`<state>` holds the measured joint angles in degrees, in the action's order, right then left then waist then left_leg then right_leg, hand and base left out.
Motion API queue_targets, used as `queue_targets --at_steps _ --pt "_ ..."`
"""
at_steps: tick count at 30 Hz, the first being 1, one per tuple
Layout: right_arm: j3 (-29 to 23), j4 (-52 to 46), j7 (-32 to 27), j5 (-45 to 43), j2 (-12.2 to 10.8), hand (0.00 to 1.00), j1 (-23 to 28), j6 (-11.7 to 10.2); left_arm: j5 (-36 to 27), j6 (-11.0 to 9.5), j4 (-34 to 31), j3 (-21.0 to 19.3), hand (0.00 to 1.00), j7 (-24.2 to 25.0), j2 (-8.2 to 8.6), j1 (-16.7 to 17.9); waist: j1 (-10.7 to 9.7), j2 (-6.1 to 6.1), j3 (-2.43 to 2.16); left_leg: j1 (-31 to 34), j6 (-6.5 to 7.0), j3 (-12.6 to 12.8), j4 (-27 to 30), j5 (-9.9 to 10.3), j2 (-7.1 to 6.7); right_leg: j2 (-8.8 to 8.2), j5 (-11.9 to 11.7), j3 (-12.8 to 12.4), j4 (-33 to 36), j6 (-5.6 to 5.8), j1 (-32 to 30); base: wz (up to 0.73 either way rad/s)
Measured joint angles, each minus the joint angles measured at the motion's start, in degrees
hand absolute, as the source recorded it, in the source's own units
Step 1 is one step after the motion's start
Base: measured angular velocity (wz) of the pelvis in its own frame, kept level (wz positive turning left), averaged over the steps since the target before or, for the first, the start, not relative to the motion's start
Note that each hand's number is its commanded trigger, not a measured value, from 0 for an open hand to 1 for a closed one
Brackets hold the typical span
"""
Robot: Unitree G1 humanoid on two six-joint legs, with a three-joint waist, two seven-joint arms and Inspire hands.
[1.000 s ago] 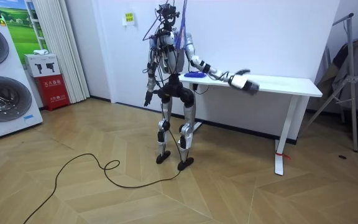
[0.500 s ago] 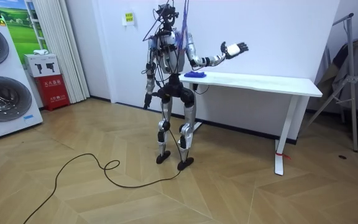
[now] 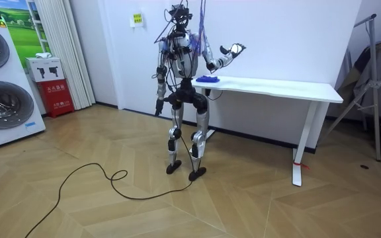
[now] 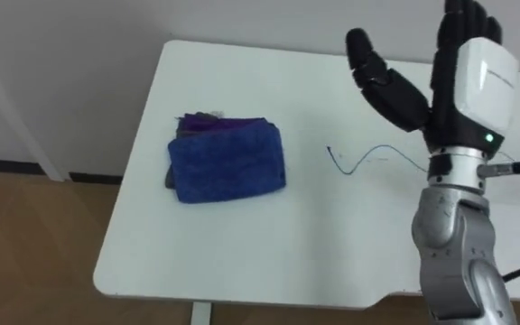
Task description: Wipe table
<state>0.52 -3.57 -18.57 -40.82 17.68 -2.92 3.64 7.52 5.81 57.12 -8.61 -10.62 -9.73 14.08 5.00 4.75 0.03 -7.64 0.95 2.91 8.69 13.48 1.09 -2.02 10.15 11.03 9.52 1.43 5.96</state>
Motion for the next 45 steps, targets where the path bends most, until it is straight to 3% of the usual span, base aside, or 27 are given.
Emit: queue_targets --at_steps 6,12,15,23,31,41,43,44,45 --pt "2.67 3.62 2.81 -2.78 0.15 0.0 -0.16 -0.47 0.03 -1.3 0.04 -0.01 0.0 0.0 -0.04 -0.25 1.78 -0.23 0.85 0.64 0.0 -0.06 -0.02 0.0 0.05 -0.02 0.0 0.73 0.0 0.0 -0.29 0.04" --pt "6.5 7.36 3.73 -4.12 0.58 0.0 -0.45 0.06 -0.03 -1.16 0.16 0.64 0.0 0.08 -0.71 -0.53 3.11 0.11 0.69 1.67 -0.14 -1.54 0.03 -0.08 0.07 0.01 0.0 1.76 0.0 0.0 -0.9 0.09" --pt "9.19 10.81 4.54 -5.3 0.7 0.0 -0.95 0.28 0.34 -1.16 0.08 1.19 0.0 0.22 -0.71 -1.13 4.2 0.73 0.3 2.01 -0.14 -1.66 0.04 -0.09 0.05 0.01 0.0 1.77 0.0 0.0 -1.09 0.07" --pt "15.86 12.41 8.0 -12.07 0.69 0.0 -4.57 1.27 2.36 -1.15 -0.26 3.36 0.0 0.38 -0.75 -1.97 5.76 0.76 0.41 2.0 -0.14 -2.29 0.04 -0.1 0.01 -0.06 0.0 2.54 -0.05 0.0 -1.05 0.04" --pt "16.4 17.04 8.91 -18.65 0.51 0.0 -4.6 1.8 5.3 -1.05 -0.29 3.31 0.0 0.35 -0.77 -3.18 7.95 0.8 0.67 2.67 -0.13 -4.62 0.02 -0.11 -0.08 -0.09 0.0 3.47 -0.22 0.0 -1.01 0.11" --pt "20.98 20.51 8.87 -20.14 0.2 0.0 -6.51 2.53 6.06 -1.02 0.18 4.48 0.0 0.31 -0.8 -3.26 10.22 2.23 1.08 2.87 -0.18 -6.57 -0.01 -0.15 0.06 0.27 0.0 3.46 -0.65 0.0 -0.89 0.03" --pt "22.18 20.79 8.87 -20.19 0.12 0.0 -6.88 2.32 6.06 -0.97 0.4 4.48 0.0 0.56 -0.79 -3.4 11.11 2.05 1.22 1.97 -0.16 -9.16 -0.05 -0.17 0.49 0.52 0.04 3.8 1.24 -0.04 -1.68 -0.19" --pt "23.12 21.55 8.88 -20.18 -0.13 0.0 -7.34 2.0 6.06 -1.0 0.26 4.54 0.0 0.68 -0.95 -3.51 11.26 1.36 1.69 1.16 -0.18 -12.83 -0.04 -0.2 1.44 1.02 0.88 4.16 3.24 -0.72 -2.78 -0.27" --pt "23.31 21.6 8.89 -20.24 -0.81 0.0 -7.78 1.44 6.32 -1.03 0.27 4.35 0.0 0.87 -1.66 -3.61 11.52 2.0 1.52 1.12 -0.22 -15.17 0.0 -0.17 1.7 2.56 0.76 2.39 -2.49 -1.91 -3.34 -0.34"
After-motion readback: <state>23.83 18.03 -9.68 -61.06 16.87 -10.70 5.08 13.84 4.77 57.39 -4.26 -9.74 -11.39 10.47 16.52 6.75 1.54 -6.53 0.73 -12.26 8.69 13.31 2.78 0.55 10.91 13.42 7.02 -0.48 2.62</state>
